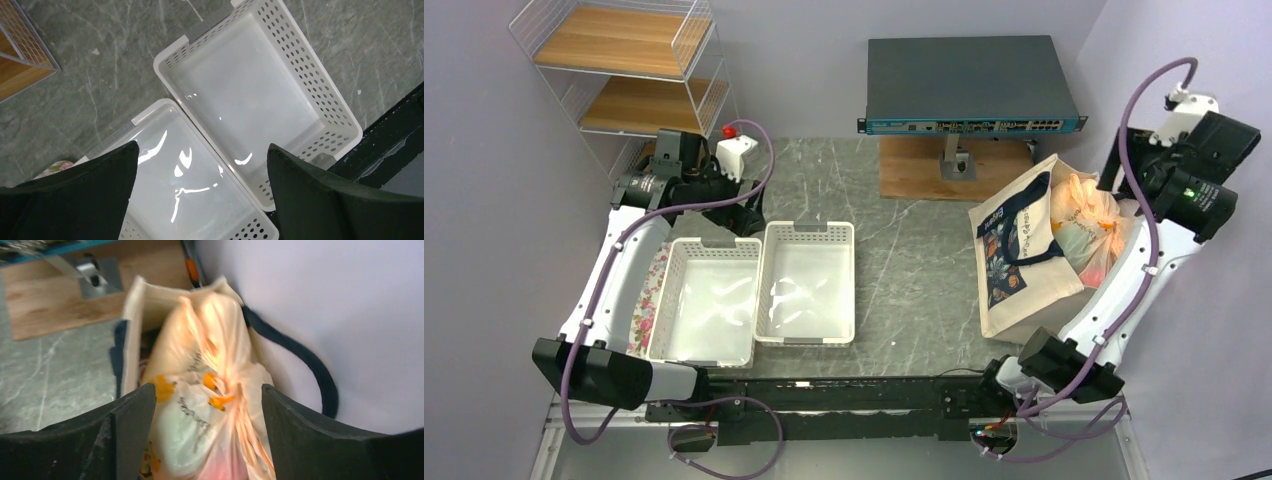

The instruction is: Untie the knot of the grocery bags and take out the mixed food

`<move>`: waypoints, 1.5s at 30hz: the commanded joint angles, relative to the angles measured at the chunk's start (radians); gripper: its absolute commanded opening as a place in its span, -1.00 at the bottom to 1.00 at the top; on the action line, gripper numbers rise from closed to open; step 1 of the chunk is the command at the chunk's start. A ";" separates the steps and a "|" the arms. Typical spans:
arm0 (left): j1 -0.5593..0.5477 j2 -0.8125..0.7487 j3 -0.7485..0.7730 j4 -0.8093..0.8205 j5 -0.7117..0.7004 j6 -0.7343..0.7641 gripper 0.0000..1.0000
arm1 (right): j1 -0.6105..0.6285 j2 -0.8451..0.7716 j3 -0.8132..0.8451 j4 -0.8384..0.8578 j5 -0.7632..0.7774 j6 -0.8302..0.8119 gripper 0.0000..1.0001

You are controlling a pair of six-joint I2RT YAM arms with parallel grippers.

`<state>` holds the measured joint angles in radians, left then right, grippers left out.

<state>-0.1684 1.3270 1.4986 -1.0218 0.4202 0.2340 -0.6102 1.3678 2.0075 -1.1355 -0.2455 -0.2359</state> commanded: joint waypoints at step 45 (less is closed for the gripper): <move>-0.074 -0.022 0.033 -0.034 -0.036 0.086 0.99 | -0.114 0.123 -0.482 0.200 -0.219 0.136 -0.09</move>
<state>-0.2371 1.3354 1.5246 -1.0599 0.3767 0.3122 -0.7208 1.5097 1.5410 -0.9771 -0.3599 -0.1219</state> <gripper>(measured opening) 0.994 0.589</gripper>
